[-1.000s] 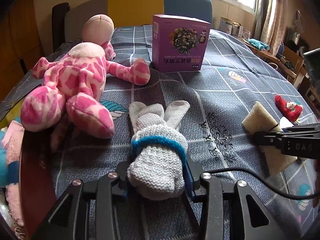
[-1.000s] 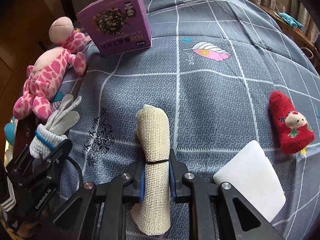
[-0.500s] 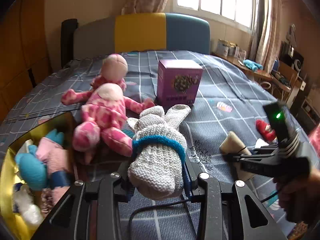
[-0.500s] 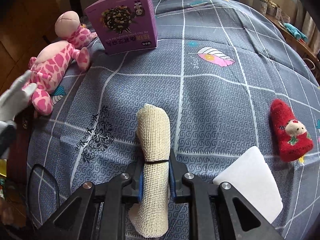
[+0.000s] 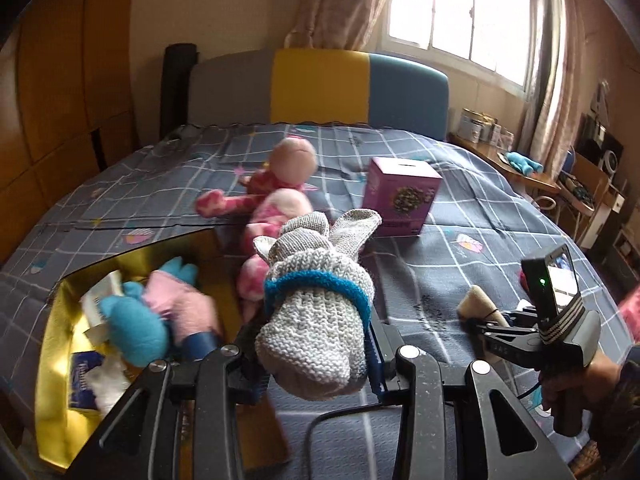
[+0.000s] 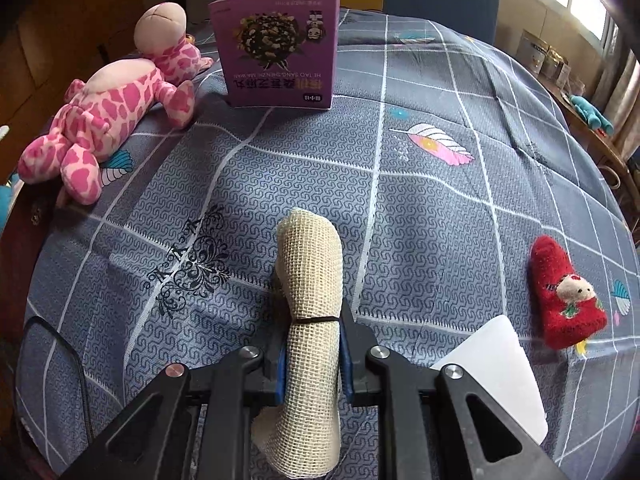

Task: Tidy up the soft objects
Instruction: 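Carry the white glove into the gold tray and open the left gripper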

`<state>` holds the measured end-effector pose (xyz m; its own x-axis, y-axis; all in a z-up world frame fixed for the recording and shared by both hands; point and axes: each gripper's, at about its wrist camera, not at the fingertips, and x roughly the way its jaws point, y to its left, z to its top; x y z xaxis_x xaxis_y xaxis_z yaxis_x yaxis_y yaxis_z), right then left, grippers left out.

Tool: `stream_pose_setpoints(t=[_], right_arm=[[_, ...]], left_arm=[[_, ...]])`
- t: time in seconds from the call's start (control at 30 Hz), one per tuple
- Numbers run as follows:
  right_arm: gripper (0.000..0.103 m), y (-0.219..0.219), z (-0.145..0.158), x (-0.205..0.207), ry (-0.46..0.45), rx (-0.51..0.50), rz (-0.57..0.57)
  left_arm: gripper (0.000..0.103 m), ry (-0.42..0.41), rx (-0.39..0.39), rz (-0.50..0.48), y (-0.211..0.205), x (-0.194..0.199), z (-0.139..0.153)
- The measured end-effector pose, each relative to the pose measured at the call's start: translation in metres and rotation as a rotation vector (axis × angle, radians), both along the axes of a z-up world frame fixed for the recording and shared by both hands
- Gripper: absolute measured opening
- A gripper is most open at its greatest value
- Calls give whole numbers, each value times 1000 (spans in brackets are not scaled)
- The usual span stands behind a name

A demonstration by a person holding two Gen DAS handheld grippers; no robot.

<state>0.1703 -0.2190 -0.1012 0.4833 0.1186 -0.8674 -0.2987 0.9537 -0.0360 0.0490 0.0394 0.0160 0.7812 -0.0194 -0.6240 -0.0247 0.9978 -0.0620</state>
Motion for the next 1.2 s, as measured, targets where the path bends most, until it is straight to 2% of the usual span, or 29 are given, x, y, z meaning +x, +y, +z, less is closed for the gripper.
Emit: stream_pose_setpoints(t=[0.43,0.63,0.8,1.0,1.07,1.2], right_arm=[[18,6,-5,-4,-35,-39,11],[19,7,-6,-5,-42,-55,23],[19,9,-6,-5,-44,-66,29],[19,10,-5,-5,-43,-73,32],[19,10,-5,-5,-43,-76,33],[19,11,-5,-5,-45,-82,33]], left_arm=[[39,30,-20,123,58,-17,-7],[39,50,-62,182,93,-28,-9],[39,62,-151,315,154,-46,-5],[39,92,-185,485,220,-75,-15],[39,105,-200,499,227,-81,-22],[39,121,-224,456,221,-78,-35]])
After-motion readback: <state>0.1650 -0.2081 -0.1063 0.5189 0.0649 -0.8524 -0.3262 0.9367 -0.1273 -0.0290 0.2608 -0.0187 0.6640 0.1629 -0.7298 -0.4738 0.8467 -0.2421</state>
